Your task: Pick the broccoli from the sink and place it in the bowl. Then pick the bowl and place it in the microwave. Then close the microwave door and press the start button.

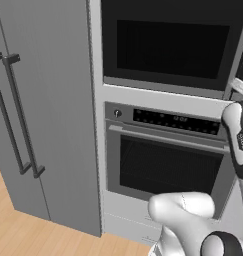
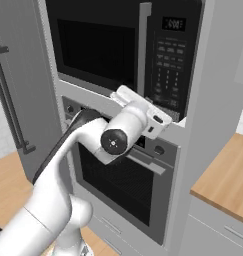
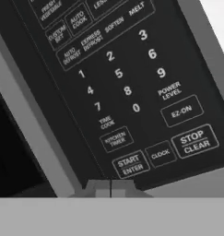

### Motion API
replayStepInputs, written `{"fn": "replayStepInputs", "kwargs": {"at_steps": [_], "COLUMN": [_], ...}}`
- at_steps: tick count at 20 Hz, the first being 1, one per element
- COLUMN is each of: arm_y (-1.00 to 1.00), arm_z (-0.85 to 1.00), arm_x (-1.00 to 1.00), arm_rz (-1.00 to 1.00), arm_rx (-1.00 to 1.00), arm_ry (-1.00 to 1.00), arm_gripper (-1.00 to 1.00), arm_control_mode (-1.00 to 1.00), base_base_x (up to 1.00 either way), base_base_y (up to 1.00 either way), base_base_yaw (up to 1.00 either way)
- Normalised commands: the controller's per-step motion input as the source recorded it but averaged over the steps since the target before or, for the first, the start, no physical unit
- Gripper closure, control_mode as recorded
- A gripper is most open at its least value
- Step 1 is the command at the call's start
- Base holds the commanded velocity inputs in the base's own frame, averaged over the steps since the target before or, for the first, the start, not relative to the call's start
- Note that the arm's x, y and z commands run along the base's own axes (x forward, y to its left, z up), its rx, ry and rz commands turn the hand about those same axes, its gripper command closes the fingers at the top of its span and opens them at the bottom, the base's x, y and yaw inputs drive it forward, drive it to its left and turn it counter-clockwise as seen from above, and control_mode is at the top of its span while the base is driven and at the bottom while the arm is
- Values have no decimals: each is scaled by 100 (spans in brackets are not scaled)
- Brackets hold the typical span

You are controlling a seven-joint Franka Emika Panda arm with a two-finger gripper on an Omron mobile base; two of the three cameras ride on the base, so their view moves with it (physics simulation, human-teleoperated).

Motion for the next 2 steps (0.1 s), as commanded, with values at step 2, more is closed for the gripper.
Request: {"fn": "replayStepInputs", "kwargs": {"at_steps": [2], "arm_y": [44], "arm_z": [11], "arm_x": [-79], "arm_rz": [0], "arm_rx": [1], "arm_ry": [-20], "arm_gripper": [100], "arm_control_mode": [-100], "base_base_x": [0], "base_base_y": [0], "base_base_yaw": [0]}}
